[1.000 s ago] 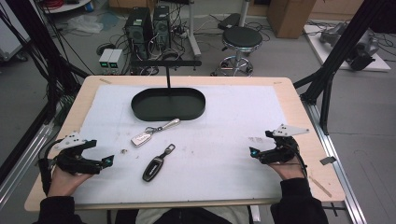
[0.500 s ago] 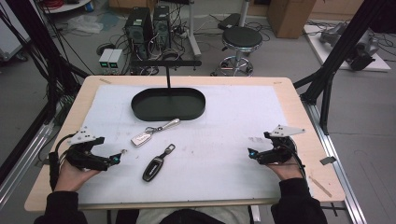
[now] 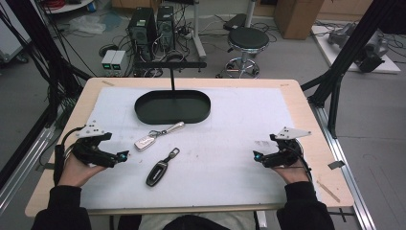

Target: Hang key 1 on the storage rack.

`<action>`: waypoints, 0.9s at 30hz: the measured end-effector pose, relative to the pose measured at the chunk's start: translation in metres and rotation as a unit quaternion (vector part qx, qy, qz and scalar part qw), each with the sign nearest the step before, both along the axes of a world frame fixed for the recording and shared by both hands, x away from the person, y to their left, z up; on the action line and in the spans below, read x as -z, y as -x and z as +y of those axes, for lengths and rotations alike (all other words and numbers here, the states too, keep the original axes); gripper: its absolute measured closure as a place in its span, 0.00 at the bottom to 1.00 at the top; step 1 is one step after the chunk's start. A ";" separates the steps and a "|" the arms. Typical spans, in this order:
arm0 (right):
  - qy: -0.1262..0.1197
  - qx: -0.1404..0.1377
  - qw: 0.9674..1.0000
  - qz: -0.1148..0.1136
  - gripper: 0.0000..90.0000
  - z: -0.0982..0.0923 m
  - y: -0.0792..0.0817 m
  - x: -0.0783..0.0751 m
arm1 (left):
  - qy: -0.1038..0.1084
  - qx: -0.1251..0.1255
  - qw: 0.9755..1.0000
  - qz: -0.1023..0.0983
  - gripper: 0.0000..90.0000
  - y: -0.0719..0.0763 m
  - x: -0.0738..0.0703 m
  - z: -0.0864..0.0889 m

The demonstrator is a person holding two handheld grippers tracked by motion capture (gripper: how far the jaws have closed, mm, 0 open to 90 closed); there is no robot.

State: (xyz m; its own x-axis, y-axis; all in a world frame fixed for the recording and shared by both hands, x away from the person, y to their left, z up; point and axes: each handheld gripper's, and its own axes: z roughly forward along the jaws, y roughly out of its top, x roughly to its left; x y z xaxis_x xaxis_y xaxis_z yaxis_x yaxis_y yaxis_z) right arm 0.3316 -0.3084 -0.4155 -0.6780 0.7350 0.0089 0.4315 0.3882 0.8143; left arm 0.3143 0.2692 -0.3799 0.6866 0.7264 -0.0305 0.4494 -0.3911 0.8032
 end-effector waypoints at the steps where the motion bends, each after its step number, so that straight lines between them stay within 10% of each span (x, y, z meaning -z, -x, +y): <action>1: 0.001 -0.001 1.000 0.000 0.01 0.000 0.000 0.000 | 0.000 0.002 1.000 0.001 0.02 -0.006 -0.003 -0.004; 27: -0.007 0.001 1.000 0.007 0.01 -0.002 -0.001 0.001 | -0.060 0.050 0.996 0.041 0.02 -0.055 -0.001 -0.044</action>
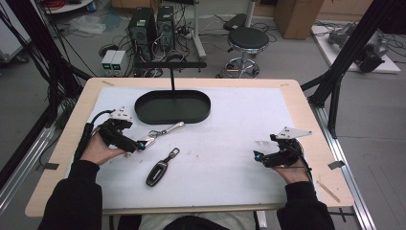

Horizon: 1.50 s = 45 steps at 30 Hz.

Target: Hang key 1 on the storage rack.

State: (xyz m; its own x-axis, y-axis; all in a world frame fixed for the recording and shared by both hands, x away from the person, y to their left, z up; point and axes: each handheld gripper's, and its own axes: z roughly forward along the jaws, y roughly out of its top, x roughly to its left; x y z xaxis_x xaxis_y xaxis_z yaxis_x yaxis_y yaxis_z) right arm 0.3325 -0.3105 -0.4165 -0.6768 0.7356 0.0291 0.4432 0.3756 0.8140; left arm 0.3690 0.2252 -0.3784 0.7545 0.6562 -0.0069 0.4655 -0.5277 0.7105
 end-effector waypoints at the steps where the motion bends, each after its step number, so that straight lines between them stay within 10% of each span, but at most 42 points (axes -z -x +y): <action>1: 0.000 0.000 1.000 0.000 0.01 0.000 0.000 0.000 | 0.002 0.002 1.000 -0.003 0.02 -0.002 -0.002 -0.001; 45: 0.010 0.004 1.000 0.005 0.01 -0.002 -0.002 0.003 | -0.065 0.083 0.993 0.054 0.03 -0.056 0.017 -0.087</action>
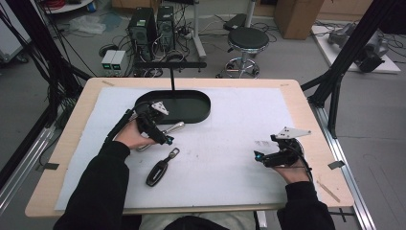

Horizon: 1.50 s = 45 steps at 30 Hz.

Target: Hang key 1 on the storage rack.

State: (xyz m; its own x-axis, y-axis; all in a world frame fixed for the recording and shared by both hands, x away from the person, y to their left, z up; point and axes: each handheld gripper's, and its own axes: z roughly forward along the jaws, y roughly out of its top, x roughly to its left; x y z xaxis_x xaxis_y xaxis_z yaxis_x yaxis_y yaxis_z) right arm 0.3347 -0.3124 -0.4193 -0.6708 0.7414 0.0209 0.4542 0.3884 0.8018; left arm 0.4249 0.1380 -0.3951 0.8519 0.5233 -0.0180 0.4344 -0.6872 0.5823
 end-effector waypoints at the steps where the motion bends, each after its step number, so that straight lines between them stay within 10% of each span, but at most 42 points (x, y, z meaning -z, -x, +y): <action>1: 0.000 0.000 1.000 0.000 0.01 0.000 0.000 0.000 | 0.000 0.001 1.000 0.002 0.03 -0.001 0.001 -0.002; 31: 0.010 0.018 1.000 -0.009 0.02 -0.004 0.002 0.000 | -0.035 -0.002 0.998 0.054 0.17 -0.027 0.024 -0.029; 45: 0.008 0.021 1.000 -0.013 0.02 -0.006 0.003 0.000 | -0.048 -0.011 0.998 0.043 0.35 -0.028 0.028 -0.030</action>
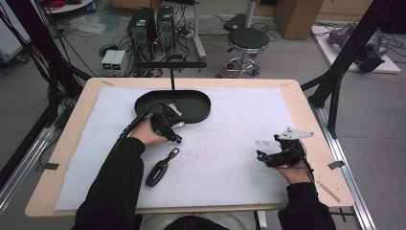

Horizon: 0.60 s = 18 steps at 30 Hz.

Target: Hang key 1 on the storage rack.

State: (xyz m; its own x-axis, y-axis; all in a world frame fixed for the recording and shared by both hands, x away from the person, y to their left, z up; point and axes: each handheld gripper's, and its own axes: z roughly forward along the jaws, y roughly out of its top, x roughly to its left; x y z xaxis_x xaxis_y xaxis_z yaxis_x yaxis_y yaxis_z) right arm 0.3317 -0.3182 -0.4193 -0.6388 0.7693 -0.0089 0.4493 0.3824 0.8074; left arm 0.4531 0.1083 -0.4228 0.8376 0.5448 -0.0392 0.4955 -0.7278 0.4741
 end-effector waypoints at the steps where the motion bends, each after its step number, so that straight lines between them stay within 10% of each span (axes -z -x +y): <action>1: 0.000 0.000 1.000 0.000 0.02 0.000 0.000 0.000 | -0.003 -0.005 1.000 -0.004 0.40 0.000 -0.001 0.000; 11: 0.002 0.000 1.000 0.002 0.02 0.001 0.000 0.001 | -0.008 -0.026 0.999 -0.030 0.82 -0.003 -0.003 0.006; 18: -0.002 0.000 1.000 0.001 0.02 -0.001 0.000 0.000 | -0.028 -0.004 0.998 -0.057 0.84 0.002 -0.004 0.001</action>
